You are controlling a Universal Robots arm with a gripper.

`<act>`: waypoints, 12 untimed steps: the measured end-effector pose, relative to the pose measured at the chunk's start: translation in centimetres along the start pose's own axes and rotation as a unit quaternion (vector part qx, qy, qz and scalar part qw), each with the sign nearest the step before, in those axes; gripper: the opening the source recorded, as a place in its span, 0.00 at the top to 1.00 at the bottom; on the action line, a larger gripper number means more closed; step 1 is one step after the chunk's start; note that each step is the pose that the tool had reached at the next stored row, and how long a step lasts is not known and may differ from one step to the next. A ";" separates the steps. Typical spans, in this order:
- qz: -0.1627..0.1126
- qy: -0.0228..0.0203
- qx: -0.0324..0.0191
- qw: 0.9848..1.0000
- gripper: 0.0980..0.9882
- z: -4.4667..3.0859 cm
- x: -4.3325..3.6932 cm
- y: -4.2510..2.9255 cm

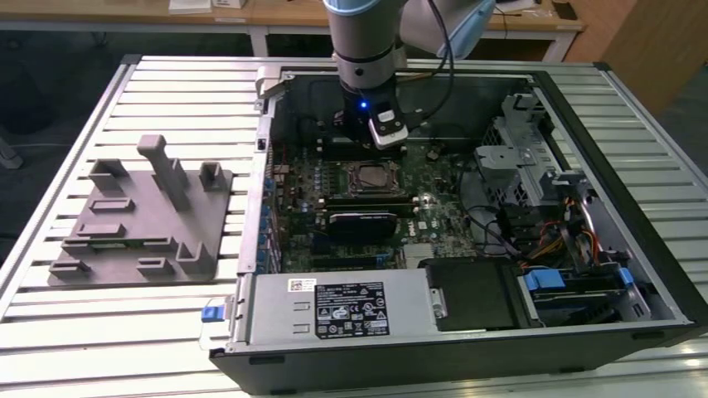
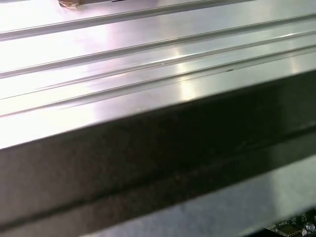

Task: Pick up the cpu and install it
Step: 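Install the first cpu locking lever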

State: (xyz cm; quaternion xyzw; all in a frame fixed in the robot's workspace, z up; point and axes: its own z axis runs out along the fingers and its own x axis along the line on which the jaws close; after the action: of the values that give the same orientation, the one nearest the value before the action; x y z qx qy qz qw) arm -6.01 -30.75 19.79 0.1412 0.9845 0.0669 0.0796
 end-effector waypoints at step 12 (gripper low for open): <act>0.000 0.000 0.000 1.000 0.99 0.23 -0.02 -0.22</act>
State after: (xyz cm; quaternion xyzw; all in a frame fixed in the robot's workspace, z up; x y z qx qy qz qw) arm -6.02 -30.94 19.53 0.1412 0.9845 0.0668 0.0795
